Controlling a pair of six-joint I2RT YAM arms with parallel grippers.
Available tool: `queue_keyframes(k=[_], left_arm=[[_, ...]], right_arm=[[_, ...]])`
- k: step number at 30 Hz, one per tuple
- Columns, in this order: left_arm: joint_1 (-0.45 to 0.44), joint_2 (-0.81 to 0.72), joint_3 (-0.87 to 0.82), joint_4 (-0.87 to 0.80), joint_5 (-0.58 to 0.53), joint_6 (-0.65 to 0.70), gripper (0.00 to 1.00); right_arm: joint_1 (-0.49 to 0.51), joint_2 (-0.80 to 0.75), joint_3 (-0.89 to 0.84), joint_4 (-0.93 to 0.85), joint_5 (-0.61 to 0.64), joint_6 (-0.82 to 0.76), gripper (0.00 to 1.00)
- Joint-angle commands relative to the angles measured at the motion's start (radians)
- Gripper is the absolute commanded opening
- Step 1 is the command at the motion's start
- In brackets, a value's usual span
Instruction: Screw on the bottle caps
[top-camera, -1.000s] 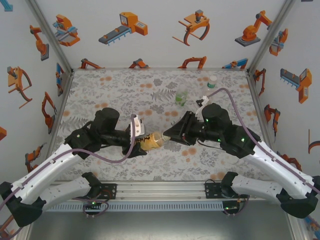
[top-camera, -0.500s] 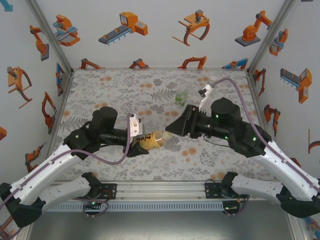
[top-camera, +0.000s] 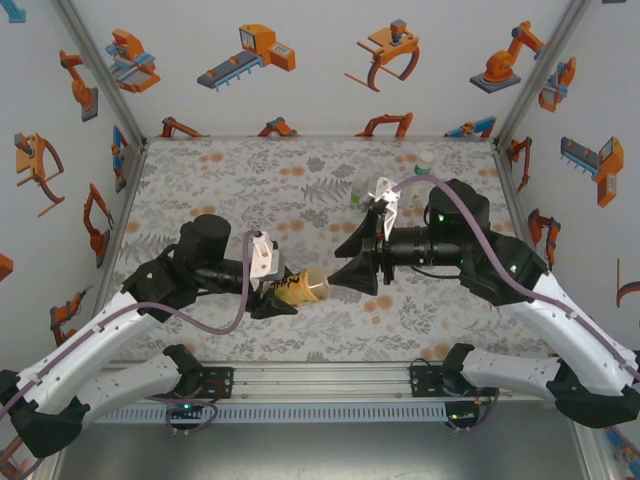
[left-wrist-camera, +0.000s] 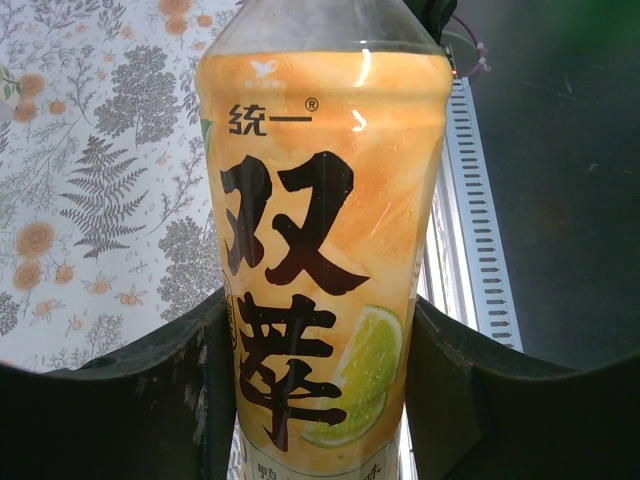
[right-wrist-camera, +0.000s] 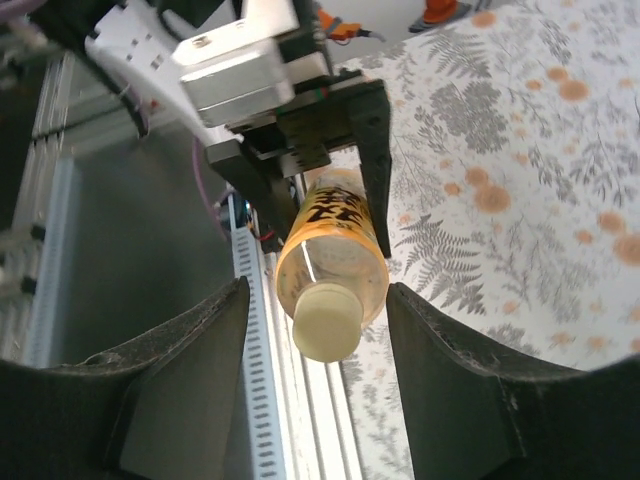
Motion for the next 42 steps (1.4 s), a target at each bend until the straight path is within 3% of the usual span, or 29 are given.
queue_keyframes(k=[1, 6, 22, 29, 34, 42], left_arm=[[-0.004, -0.014, 0.019, 0.019, 0.036, -0.008, 0.00], [-0.004, -0.021, 0.016, 0.015, 0.036, -0.010, 0.00], [-0.004, -0.020, 0.012, 0.015, 0.032, -0.007, 0.00], [-0.004, -0.021, 0.015, 0.015, 0.028, -0.006, 0.00], [-0.004, -0.025, 0.012, 0.016, 0.003, -0.004, 0.00], [-0.005, -0.009, -0.007, 0.023, -0.159, -0.001, 0.00]], right_arm=[[0.005, 0.025, 0.054, -0.101, -0.169, -0.297, 0.52], [0.005, 0.010, 0.025, -0.103, -0.135, -0.430, 0.49], [0.006, 0.008, -0.028, -0.086, -0.115, -0.449, 0.34], [0.005, 0.013, -0.034, -0.074, -0.104, -0.405, 0.18], [0.005, 0.002, -0.071, -0.002, -0.026, -0.178, 0.00], [0.005, -0.027, -0.170, 0.084, 0.271, 0.593, 0.00]])
